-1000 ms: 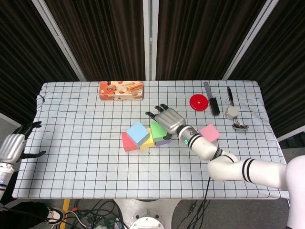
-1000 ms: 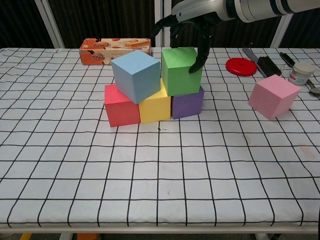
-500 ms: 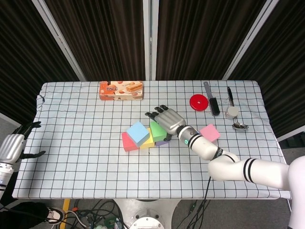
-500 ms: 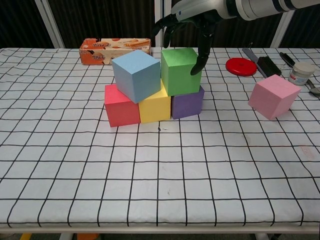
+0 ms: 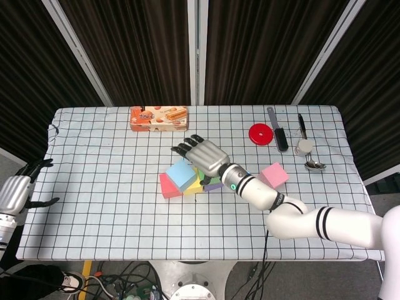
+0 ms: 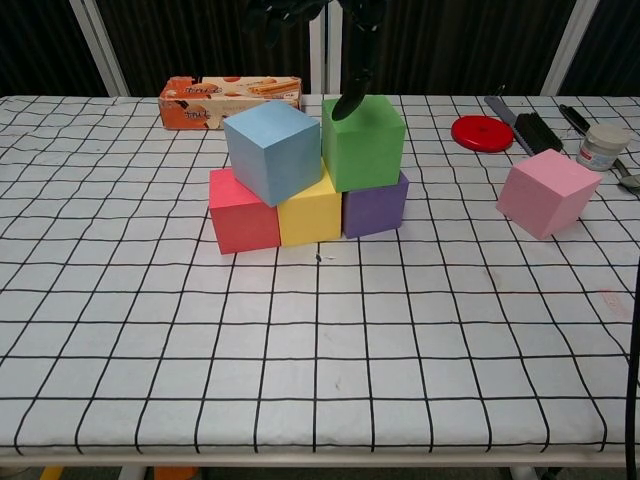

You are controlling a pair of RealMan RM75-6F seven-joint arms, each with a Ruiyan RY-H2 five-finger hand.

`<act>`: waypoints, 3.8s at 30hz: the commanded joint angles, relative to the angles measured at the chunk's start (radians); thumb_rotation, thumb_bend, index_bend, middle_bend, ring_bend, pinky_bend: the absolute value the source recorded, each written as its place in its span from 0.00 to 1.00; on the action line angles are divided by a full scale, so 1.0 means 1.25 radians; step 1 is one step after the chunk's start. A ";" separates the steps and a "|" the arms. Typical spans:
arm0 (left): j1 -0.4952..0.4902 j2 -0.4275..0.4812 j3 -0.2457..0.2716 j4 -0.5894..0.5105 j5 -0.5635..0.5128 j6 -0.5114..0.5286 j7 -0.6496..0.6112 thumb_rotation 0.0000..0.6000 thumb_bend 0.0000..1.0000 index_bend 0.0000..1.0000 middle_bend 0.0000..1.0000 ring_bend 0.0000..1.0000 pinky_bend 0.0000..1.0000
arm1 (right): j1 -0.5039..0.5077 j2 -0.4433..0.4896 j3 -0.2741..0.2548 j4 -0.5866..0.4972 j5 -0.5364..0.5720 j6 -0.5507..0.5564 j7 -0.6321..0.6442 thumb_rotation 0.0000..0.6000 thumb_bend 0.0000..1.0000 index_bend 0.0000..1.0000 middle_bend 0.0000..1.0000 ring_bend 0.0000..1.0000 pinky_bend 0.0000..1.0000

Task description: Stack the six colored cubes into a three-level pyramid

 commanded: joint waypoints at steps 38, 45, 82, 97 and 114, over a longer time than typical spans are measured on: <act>0.005 -0.015 0.006 0.048 0.002 -0.005 -0.066 1.00 0.00 0.14 0.20 0.09 0.20 | 0.105 -0.141 0.008 0.027 0.212 0.170 -0.149 1.00 0.10 0.00 0.60 0.08 0.00; 0.003 -0.011 0.010 0.047 0.006 -0.010 -0.070 1.00 0.00 0.14 0.20 0.09 0.20 | 0.164 -0.150 0.004 -0.042 0.420 0.274 -0.272 1.00 0.10 0.00 0.61 0.08 0.00; -0.012 0.003 0.035 0.049 0.025 -0.045 -0.102 1.00 0.00 0.14 0.18 0.09 0.20 | 0.142 -0.298 0.159 -0.017 0.633 0.476 -0.433 1.00 0.10 0.00 0.61 0.10 0.00; -0.010 0.000 0.036 0.054 0.021 -0.044 -0.106 1.00 0.01 0.14 0.18 0.09 0.20 | 0.118 -0.314 0.185 0.001 0.626 0.458 -0.470 1.00 0.10 0.00 0.60 0.10 0.00; -0.008 -0.009 0.040 0.076 0.019 -0.049 -0.130 1.00 0.01 0.14 0.18 0.09 0.20 | 0.102 -0.338 0.202 0.025 0.629 0.452 -0.498 1.00 0.10 0.00 0.60 0.12 0.00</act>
